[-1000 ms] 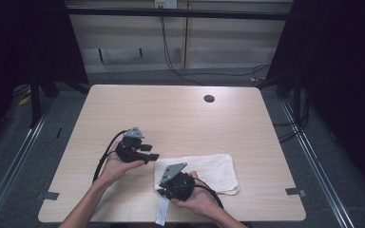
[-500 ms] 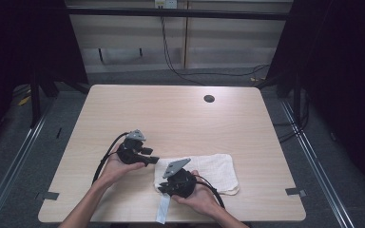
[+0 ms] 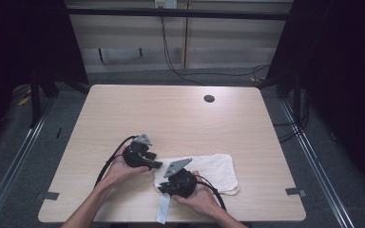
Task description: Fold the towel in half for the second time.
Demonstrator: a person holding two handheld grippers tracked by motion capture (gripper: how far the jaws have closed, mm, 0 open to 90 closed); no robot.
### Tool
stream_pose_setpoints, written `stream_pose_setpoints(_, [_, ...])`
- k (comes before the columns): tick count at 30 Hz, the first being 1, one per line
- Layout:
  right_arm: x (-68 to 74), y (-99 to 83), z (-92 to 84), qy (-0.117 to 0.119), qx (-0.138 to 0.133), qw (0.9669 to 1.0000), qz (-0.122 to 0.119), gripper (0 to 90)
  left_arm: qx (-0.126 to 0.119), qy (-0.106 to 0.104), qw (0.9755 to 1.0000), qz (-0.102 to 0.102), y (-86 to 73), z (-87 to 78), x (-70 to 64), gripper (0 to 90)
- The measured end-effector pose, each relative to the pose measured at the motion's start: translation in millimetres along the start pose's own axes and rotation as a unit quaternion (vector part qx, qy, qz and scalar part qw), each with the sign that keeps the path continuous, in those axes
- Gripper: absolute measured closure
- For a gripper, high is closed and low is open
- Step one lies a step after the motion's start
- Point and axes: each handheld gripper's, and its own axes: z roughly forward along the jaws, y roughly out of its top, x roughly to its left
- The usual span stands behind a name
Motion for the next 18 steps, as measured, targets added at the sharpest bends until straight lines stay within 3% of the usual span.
stream_pose_setpoints(2, [-0.5,-0.1,0.1,0.002,-0.001,1.0000,0.000,84.2,-0.002,-0.004,1.0000,0.008,0.4,1.4,-1.6,50.3])
stream_pose_setpoints(3, [-0.2,-0.1,0.1,0.000,-0.001,1.0000,0.000,84.2,0.001,-0.014,0.9997,0.018,0.8,2.4,-4.2,56.7])
stream_pose_setpoints(5, [0.4,0.0,0.0,0.000,0.000,1.0000,0.002,84.2,0.003,-0.015,0.9996,0.024,1.1,2.8,-5.9,59.8])
stream_pose_setpoints(8, [0.4,0.1,0.1,-0.001,-0.001,1.0000,-0.003,84.6,0.006,-0.028,0.9991,0.031,0.8,4.1,-8.7,79.7])
stream_pose_setpoints(10, [1.5,0.2,-0.1,-0.004,0.000,1.0000,-0.005,84.9,0.005,-0.041,0.9988,0.025,0.6,4.1,-6.8,81.8])
stream_pose_setpoints(12, [0.8,0.6,-0.4,0.003,-0.001,1.0000,0.004,85.1,0.001,-0.041,0.9989,0.021,0.0,2.7,-5.1,83.3])
stream_pose_setpoints(13, [-1.9,0.9,-0.8,0.011,-0.004,0.9999,0.006,85.2,-0.011,-0.048,0.9987,0.009,0.4,-0.5,-4.2,83.4])
stream_pose_setpoints(18, [-4.7,3.6,-7.4,0.013,-0.018,0.9997,0.012,85.3,-0.030,-0.066,0.9974,-0.007,0.9,-7.5,1.8,83.4])
